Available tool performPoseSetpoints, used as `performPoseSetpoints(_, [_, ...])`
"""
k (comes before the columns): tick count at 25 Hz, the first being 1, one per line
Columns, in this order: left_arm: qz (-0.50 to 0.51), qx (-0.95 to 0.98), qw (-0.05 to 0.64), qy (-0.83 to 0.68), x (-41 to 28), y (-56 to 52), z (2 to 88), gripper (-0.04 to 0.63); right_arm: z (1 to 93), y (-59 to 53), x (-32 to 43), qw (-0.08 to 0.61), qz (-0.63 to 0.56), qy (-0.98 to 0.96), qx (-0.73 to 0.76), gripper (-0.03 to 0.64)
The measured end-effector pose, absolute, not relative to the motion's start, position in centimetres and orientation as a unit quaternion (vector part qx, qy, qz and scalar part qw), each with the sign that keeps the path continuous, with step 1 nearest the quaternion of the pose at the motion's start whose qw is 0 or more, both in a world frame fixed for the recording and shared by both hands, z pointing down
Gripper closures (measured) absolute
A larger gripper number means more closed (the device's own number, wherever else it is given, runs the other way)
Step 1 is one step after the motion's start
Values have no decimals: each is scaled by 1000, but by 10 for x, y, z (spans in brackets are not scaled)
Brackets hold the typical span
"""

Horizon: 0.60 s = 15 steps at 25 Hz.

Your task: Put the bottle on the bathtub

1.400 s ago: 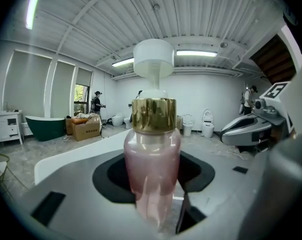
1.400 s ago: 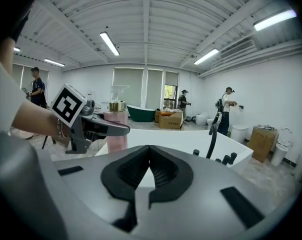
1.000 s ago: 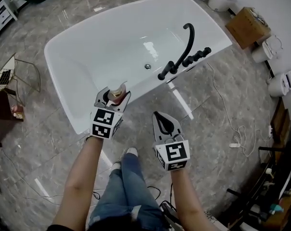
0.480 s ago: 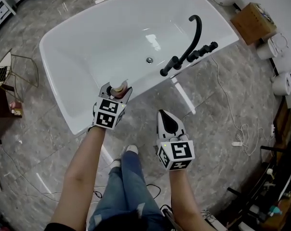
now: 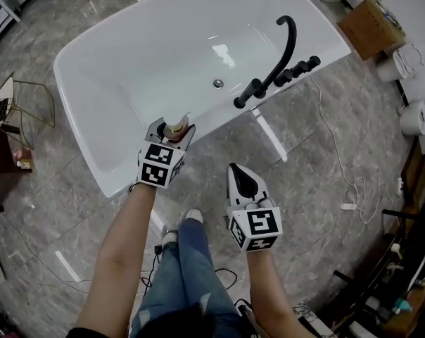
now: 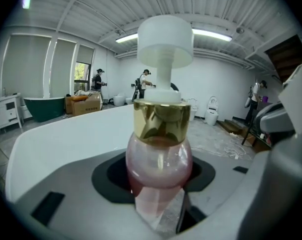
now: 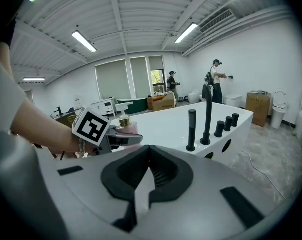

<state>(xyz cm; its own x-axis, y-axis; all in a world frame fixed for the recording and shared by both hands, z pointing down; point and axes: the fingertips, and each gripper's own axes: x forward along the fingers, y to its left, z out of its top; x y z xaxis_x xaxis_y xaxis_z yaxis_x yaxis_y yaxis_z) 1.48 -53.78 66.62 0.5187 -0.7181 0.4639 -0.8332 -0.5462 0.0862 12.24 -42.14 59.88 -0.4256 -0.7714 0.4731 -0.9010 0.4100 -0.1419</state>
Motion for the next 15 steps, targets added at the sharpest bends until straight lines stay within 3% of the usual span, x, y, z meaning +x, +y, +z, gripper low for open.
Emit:
performPoseSetpoints(5, [221, 855, 154, -443, 16, -527, 673, 350, 594, -420, 115, 172, 184, -824, 508, 601])
performPoseSetpoints(9, [226, 852, 163, -444, 14, -520, 672, 261, 585, -416, 114, 172, 178, -825, 508, 601])
performPoseSetpoints(15, [234, 853, 157, -440, 3, -507, 655, 249, 562, -409, 110, 170, 161, -828, 510, 601])
